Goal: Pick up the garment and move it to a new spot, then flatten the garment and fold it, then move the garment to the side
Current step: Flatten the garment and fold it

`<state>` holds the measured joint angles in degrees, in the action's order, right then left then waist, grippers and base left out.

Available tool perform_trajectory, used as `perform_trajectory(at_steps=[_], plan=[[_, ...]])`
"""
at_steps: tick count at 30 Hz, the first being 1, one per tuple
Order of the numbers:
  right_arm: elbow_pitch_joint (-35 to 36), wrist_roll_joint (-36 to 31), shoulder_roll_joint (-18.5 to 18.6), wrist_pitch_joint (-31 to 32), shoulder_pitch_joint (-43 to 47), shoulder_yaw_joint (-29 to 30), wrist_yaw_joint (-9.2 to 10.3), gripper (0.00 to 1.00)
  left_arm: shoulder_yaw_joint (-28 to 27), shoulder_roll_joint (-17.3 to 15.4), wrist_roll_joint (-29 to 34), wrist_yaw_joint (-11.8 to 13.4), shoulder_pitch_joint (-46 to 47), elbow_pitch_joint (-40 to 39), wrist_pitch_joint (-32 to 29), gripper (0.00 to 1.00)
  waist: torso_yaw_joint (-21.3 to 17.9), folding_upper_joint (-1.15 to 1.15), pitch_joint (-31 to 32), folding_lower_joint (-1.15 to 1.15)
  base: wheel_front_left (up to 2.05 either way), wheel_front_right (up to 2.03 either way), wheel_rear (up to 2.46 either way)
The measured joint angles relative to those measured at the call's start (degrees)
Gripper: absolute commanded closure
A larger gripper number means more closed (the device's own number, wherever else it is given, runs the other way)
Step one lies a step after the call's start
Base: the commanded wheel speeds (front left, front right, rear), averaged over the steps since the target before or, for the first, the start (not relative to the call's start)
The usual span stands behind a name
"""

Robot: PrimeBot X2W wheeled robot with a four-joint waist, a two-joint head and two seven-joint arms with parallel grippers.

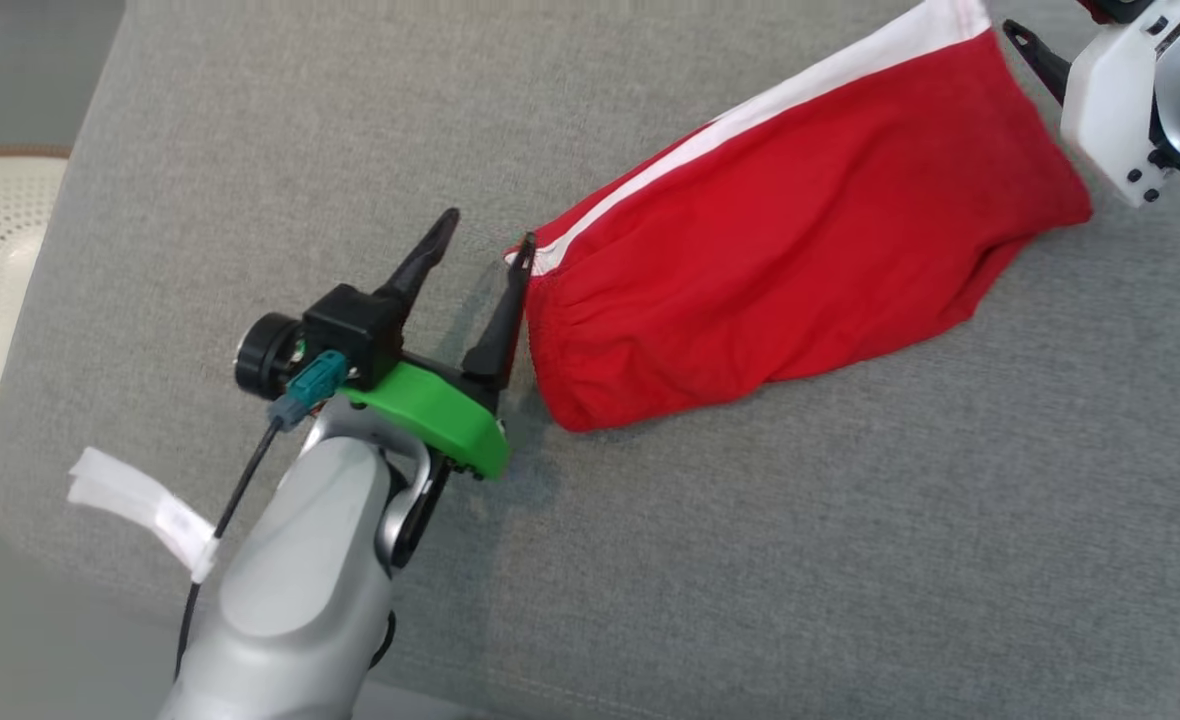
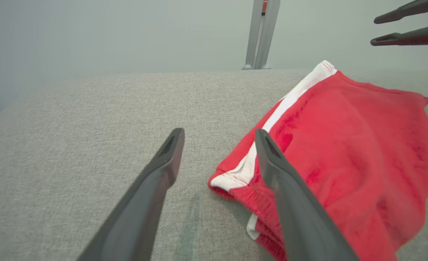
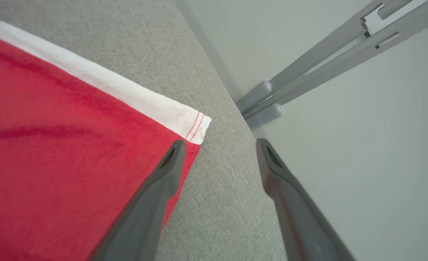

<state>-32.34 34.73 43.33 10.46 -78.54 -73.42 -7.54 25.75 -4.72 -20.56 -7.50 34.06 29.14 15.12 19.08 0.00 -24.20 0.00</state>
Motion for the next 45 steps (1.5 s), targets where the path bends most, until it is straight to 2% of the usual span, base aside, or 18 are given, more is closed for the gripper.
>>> perform_trajectory(at_steps=[4,11,16,17,18,20,23,27,31,38,45], plan=[[-3.77,4.52,-2.56,-7.35,1.24,0.35,0.00,0.00,-3.33,-0.85,0.48,0.00,-1.92,-1.47,0.00,0.00,-1.47,0.00,2.92,0.00,0.00,0.00,0.00],[-8.89,10.88,-8.75,-21.41,8.16,5.84,0.01,0.00,-11.72,-1.08,1.51,0.00,-6.82,-8.34,0.00,0.00,-4.96,0.00,8.03,0.00,0.00,0.00,0.00],[-10.38,12.05,-12.48,-25.22,15.10,11.99,0.01,0.00,-16.67,0.33,1.52,0.00,-10.99,-13.55,0.00,0.00,-8.03,0.00,11.12,0.00,0.00,0.00,0.00],[-10.67,9.14,-12.78,-25.28,16.29,12.57,0.00,0.00,-17.18,0.49,1.52,0.00,-11.95,-14.33,0.00,0.00,-8.74,0.00,11.70,0.00,0.00,0.00,0.00],[-10.35,7.46,-13.22,-25.30,17.75,15.52,0.00,0.00,-17.85,0.62,1.52,0.00,-12.90,-15.07,0.00,0.00,-9.49,0.00,12.23,0.00,0.00,0.00,0.00],[-8.66,6.22,-14.30,-25.48,20.96,23.40,0.01,0.00,-18.44,0.88,1.60,0.00,-14.17,-16.30,0.00,0.00,-10.85,0.00,13.15,0.00,0.00,0.00,0.00],[-4.67,0.80,-16.40,-25.51,28.83,33.56,0.01,0.00,-19.38,1.24,2.53,0.00,-16.36,-17.17,0.00,0.00,-12.83,0.00,14.48,0.00,0.00,0.00,0.00],[2.02,-6.15,-21.14,-25.52,39.98,48.49,0.02,0.00,-19.81,1.43,3.65,0.00,-19.24,-17.85,0.00,0.00,-15.25,0.00,16.18,0.00,0.00,0.00,0.00],[8.68,-12.40,-26.93,-25.52,50.64,59.06,0.02,0.00,-19.83,1.59,3.78,0.00,-22.17,-18.58,0.00,0.00,-17.09,0.00,17.82,-0.01,0.00,0.00,0.00],[15.64,-20.46,-34.30,-25.51,61.83,67.01,0.05,0.00,-21.41,1.77,5.38,0.00,-26.84,-19.07,0.00,0.00,-19.62,0.00,19.68,0.00,0.00,0.00,0.00],[17.45,-23.43,-37.01,-25.51,65.90,69.97,0.05,0.00,-20.46,1.85,5.92,0.30,-29.47,-19.86,0.00,0.00,-20.33,0.00,20.19,-0.01,0.00,0.00,0.00]])
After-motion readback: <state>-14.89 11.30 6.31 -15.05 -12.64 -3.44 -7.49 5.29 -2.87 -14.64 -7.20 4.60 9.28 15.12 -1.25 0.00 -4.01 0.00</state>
